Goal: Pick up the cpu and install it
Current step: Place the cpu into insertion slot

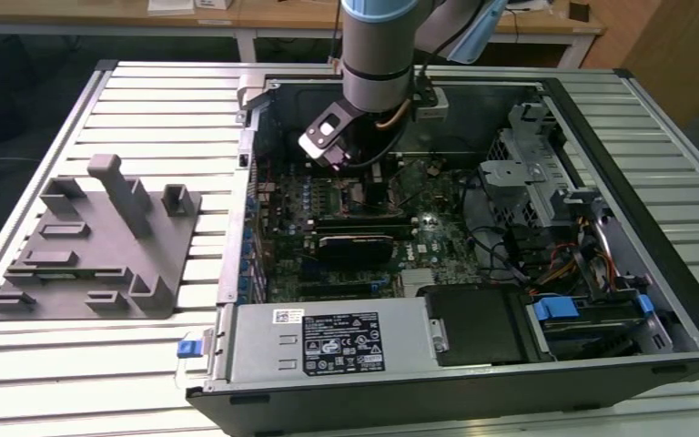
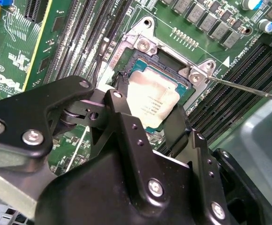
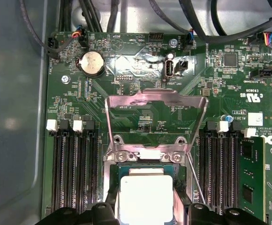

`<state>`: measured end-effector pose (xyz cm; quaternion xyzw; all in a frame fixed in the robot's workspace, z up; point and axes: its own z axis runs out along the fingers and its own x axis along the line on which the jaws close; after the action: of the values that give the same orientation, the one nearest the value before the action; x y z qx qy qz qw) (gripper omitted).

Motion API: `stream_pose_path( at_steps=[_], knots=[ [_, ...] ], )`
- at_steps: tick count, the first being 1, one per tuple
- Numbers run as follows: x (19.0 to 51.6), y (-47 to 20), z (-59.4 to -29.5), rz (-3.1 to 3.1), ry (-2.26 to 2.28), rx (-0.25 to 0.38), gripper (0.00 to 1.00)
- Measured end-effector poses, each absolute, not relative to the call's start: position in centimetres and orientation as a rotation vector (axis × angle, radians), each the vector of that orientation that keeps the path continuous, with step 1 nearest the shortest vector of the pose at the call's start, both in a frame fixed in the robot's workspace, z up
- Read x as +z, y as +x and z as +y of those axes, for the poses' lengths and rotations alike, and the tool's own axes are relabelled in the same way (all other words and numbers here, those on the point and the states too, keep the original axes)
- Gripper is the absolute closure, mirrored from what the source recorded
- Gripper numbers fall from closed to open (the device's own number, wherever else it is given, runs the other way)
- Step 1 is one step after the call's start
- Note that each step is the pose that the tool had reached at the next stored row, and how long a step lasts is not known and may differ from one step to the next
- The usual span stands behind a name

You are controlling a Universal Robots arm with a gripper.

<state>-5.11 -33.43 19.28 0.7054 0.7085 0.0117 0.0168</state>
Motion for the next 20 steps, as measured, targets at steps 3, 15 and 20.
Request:
stream_pose_path(
  at_steps=[3,15,20],
  knots=[
    [19.34,-5.11,-33.44,2.188,2.199,0.027,0.46],
    [19.26,-5.11,-33.43,2.183,2.199,0.022,0.46],
    [19.23,-5.11,-33.43,2.183,2.200,0.022,0.46]
  ],
)
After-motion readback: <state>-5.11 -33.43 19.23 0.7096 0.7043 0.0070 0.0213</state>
